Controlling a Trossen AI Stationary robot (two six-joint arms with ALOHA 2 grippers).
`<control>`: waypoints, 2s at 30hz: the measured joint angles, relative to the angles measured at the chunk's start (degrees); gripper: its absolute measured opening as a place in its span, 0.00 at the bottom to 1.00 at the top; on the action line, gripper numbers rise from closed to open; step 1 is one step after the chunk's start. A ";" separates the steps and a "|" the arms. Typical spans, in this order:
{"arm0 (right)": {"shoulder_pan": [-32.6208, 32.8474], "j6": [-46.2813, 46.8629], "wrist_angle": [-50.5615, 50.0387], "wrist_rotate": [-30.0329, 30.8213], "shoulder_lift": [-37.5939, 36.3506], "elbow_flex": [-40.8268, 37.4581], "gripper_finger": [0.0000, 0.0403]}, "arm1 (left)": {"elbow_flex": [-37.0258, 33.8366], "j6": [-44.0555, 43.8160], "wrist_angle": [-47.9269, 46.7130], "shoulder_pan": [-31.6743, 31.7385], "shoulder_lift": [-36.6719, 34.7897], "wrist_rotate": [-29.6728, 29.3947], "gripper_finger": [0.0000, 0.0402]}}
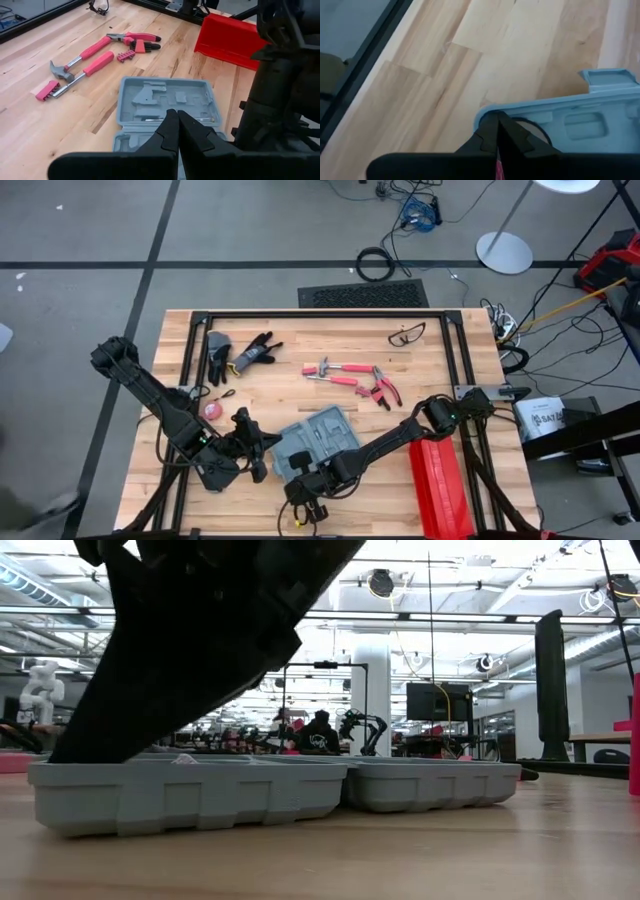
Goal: Prefit tool cases
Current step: Put the black electrical tape into the gray prefit tools case
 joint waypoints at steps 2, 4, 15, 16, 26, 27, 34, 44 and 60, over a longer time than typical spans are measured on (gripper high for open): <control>0.00 -0.34 0.63 0.07 -0.13 -0.09 0.00 | 0.00 0.00 -0.02 0.00 0.00 -0.04 0.02; 0.00 -0.90 0.79 0.05 -0.56 -0.22 0.00 | 0.00 0.00 -0.03 0.00 0.00 -0.05 0.02; -0.05 -2.51 1.00 2.33 -1.98 -0.26 0.00 | 0.00 0.02 -0.02 -0.02 0.00 -0.08 0.02; -0.20 -2.10 -0.05 3.64 -1.98 -0.23 0.00 | 0.00 0.02 -0.02 0.00 0.00 -0.10 0.02; -1.51 -0.48 -3.79 8.03 -2.25 -0.23 0.00 | 0.00 0.07 -0.04 -0.02 0.02 -0.33 0.02; -1.51 -0.48 -3.83 7.91 -2.34 -0.23 0.00 | 0.00 0.07 -0.04 -0.04 0.00 -0.33 0.02; -0.90 0.08 -4.56 7.90 -2.35 -0.23 0.00 | 0.00 0.11 -0.06 -0.02 0.00 -0.33 0.02; -0.98 2.54 -1.69 9.64 -2.77 -4.81 0.00 | 0.00 0.11 -0.08 -0.02 0.00 -0.40 0.02; 1.07 0.93 -0.26 8.92 -5.43 -5.18 0.00 | 0.00 0.09 -0.04 0.00 0.00 -0.91 0.02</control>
